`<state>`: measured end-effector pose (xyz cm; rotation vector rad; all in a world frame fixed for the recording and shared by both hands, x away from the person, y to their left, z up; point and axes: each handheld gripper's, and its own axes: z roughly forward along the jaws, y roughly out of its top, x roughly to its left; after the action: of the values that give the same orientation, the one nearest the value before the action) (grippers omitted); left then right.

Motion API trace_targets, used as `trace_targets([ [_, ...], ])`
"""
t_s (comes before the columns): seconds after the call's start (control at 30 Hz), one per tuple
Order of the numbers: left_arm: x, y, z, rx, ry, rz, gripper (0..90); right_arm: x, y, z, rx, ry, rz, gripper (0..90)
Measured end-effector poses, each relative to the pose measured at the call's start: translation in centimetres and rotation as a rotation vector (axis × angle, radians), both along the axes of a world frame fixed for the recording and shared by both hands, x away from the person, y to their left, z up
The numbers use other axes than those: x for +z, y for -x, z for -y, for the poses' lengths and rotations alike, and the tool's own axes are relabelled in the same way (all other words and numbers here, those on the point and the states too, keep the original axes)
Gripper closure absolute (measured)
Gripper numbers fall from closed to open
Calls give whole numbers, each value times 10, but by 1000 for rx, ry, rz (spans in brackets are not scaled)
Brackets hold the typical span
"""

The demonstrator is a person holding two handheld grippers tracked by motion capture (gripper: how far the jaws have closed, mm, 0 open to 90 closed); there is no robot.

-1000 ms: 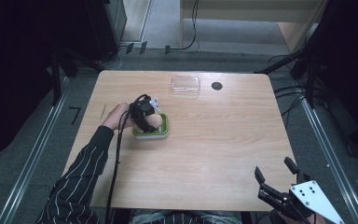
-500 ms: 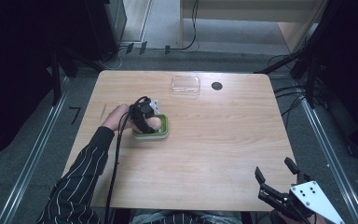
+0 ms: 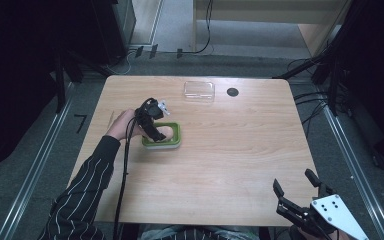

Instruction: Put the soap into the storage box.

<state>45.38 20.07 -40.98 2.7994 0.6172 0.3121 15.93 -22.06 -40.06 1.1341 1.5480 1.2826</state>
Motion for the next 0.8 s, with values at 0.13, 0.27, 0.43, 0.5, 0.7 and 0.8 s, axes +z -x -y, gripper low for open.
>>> trace_targets([
  [0.13,9,7,0,41,3,13,76,0,0,0,1,-2,1,133],
  [0.27,21,18,0,80,12,11,61,0,0,0,2,-2,1,132],
  [0.43,27,27,-2,133,-6,8,45,0,0,0,2,-4,1,132],
  [0.5,29,33,-6,166,-10,-8,44,0,0,0,2,-3,2,132],
  [0.7,31,43,-11,209,-28,-36,43,0,0,0,2,-2,1,132],
  [0.8,31,47,-13,233,-52,-52,43,0,0,0,4,0,2,132],
])
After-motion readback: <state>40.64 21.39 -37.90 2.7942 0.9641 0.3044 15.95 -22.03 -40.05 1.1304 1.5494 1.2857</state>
